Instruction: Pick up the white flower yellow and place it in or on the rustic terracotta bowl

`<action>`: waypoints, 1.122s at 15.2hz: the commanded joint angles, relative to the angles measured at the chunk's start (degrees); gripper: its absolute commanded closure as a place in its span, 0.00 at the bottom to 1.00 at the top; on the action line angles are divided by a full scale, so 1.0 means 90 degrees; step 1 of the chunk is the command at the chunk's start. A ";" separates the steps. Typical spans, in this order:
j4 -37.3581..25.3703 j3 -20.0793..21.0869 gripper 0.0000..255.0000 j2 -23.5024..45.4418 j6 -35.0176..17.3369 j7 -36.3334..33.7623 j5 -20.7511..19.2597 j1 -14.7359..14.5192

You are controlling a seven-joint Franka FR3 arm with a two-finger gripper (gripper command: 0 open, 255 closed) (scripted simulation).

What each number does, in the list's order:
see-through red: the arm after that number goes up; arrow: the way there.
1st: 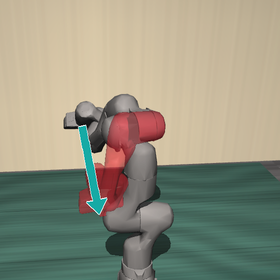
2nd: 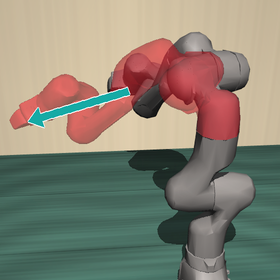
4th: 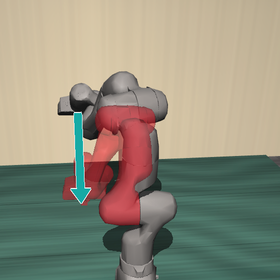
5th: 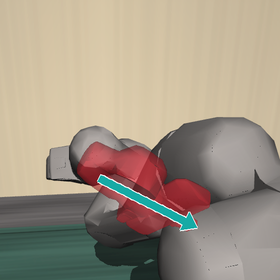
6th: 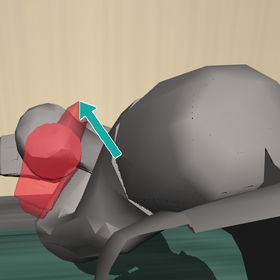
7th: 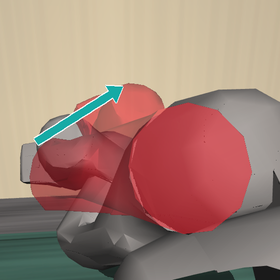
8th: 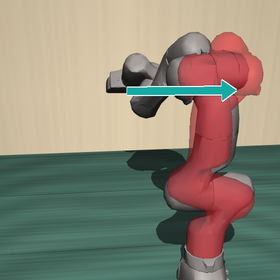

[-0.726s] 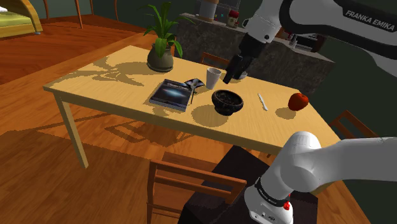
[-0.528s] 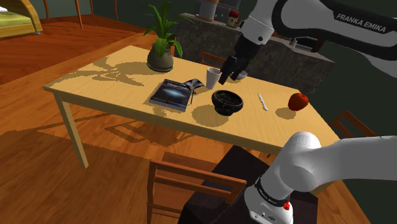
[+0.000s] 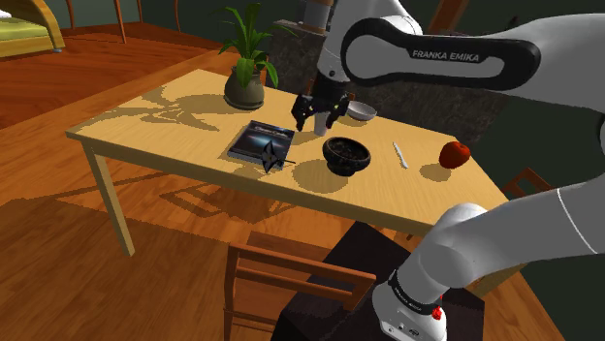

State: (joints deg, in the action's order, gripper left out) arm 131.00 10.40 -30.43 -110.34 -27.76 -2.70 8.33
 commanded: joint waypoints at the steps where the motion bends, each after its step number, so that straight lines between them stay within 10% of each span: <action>1: -0.0199 0.0322 0.00 0.0524 -0.0233 -0.0863 -0.0250 0.0268; 12: -0.2064 0.1098 0.00 0.3437 -0.0031 -0.5158 -0.2260 0.1266; 17: -0.1786 0.1010 0.00 0.3545 -0.0418 -0.5223 -0.2369 0.1303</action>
State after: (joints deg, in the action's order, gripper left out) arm 114.62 19.59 1.07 -113.42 -74.45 -23.70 19.96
